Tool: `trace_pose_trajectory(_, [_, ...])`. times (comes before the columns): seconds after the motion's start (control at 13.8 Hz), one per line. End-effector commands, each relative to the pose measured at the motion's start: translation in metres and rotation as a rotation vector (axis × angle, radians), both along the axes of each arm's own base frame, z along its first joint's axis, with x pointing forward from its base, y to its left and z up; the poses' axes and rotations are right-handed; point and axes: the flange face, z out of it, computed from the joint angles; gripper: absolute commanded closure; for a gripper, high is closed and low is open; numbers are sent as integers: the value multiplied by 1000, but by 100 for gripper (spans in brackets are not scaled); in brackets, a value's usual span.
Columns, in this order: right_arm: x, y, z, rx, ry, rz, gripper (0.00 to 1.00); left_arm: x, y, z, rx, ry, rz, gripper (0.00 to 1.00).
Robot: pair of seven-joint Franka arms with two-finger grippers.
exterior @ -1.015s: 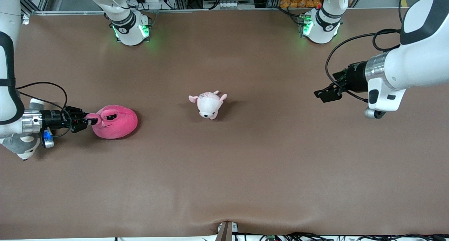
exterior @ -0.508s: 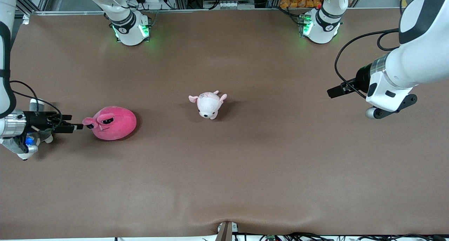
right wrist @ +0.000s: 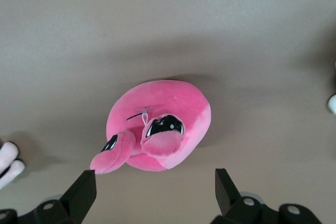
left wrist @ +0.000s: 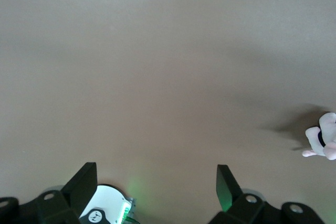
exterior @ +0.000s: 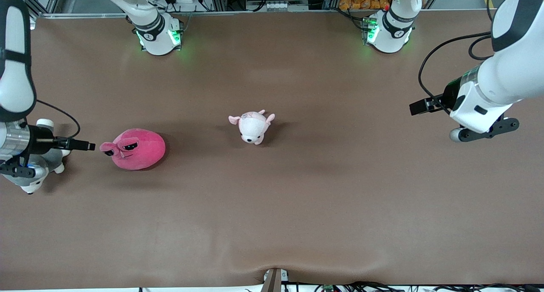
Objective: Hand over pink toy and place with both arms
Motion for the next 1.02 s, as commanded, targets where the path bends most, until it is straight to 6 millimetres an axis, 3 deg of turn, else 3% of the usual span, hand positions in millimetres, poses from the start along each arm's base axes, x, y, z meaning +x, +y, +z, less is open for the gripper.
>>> trace_pose_trajectory(0.0, [-46, 15, 28, -37, -92, 112, 0, -24, 18, 28, 59, -39, -59, 0])
trace_pose_trajectory(0.15, [-51, 26, 53, -57, -138, 183, 0, -30, 32, 38, 58, -49, -100, 0])
trace_pose_trajectory(0.29, [-48, 49, 89, -122, -172, 271, 0, -39, 38, 47, 59, -60, -115, 0])
trace_pose_trajectory(0.51, [-46, 57, 137, -125, -183, 277, 0, -53, 41, 53, 67, -71, -122, 0])
trace_pose_trajectory(0.73, [-55, 59, 151, -122, -136, 195, 0, -55, 53, 56, 66, -74, -113, 0])
trace_pose_trajectory(0.94, [-64, 65, 193, -127, -97, 57, 0, -58, 58, 62, 61, -90, -125, 0])
